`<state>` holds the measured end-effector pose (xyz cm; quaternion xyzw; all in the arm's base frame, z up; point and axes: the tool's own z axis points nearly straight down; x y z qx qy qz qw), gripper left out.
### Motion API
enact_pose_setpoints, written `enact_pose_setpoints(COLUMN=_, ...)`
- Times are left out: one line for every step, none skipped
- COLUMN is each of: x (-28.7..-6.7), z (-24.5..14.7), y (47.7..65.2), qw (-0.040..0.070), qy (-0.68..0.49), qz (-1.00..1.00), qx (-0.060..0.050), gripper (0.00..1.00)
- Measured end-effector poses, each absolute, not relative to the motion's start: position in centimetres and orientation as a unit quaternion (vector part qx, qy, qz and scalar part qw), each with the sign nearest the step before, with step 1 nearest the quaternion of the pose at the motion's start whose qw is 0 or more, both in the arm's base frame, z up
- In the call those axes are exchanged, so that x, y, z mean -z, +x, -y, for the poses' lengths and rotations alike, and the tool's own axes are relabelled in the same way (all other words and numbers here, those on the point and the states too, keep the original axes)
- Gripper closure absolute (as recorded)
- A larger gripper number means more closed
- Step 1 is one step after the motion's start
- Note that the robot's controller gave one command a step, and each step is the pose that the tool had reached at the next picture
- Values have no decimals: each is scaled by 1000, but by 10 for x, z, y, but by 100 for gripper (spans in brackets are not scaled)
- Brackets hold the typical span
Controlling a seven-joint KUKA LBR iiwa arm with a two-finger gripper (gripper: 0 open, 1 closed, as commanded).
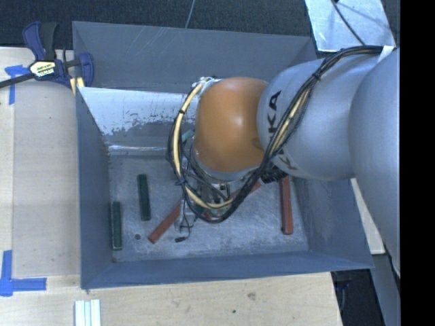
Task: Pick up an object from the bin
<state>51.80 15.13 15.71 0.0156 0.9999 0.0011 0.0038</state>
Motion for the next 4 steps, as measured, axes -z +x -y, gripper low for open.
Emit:
enact_pose_setpoints(x=-77, z=-141, y=533, qw=1, qy=-128, qz=-992, qx=1, gripper=0)
enact_pose_setpoints(x=-71, z=-148, y=533, qw=2, qy=-133, qz=-991, qx=-1, gripper=100)
enact_pose_setpoints(x=-71, z=-148, y=533, qw=2, qy=-133, qz=-991, qx=-1, gripper=100)
enact_pose_setpoints(x=-200, z=-142, y=544, qw=2, qy=-128, qz=-992, qx=0, gripper=100)
